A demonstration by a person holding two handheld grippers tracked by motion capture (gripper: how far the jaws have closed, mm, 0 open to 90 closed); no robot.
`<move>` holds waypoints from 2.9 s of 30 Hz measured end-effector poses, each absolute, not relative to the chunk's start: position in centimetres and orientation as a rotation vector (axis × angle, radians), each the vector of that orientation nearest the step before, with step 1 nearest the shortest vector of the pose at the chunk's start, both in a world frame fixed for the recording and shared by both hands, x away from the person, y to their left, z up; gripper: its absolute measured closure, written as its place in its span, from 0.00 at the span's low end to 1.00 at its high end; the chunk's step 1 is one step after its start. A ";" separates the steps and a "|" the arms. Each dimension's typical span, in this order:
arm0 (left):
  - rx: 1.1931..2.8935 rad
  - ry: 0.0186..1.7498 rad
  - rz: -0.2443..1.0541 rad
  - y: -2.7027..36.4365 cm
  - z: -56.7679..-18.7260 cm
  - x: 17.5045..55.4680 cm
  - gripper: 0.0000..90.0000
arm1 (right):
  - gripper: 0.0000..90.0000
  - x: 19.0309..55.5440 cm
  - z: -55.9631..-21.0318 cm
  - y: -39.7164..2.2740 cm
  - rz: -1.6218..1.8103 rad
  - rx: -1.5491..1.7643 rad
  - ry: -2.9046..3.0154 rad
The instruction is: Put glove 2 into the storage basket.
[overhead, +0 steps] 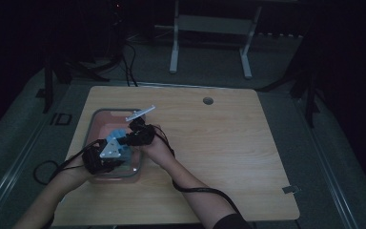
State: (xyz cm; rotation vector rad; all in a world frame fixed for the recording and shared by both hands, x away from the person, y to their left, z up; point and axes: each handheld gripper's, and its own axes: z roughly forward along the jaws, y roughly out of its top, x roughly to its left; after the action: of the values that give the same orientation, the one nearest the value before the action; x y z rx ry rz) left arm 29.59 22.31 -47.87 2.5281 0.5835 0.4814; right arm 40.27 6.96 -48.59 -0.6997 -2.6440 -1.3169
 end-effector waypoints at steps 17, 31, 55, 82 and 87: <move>2.591 0.625 0.400 22.4 -49.2 30.6 0.83 | 0.76 40.7 -50.1 9.2 -1.175 -0.688 -2.750; 2.504 0.756 0.460 23.2 -48.3 30.4 0.48 | 0.26 40.8 -47.3 7.9 -1.326 -0.683 -2.765; 2.265 0.768 0.485 18.2 -45.0 29.1 0.04 | 0.17 39.2 -44.6 -0.7 -1.467 -0.696 -2.744; 2.235 0.646 0.374 8.7 -47.4 28.4 0.04 | 0.16 37.5 -49.4 -11.6 -1.401 -0.765 -2.801; 2.240 0.606 0.344 7.1 -48.1 28.1 0.04 | 0.16 37.0 -50.6 -13.2 -1.390 -0.787 -2.801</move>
State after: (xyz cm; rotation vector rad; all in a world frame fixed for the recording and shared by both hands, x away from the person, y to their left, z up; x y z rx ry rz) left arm 28.08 7.11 -48.11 2.2397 0.6060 0.3442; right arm 37.04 -13.17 -50.64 -0.7866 -2.8013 -1.3895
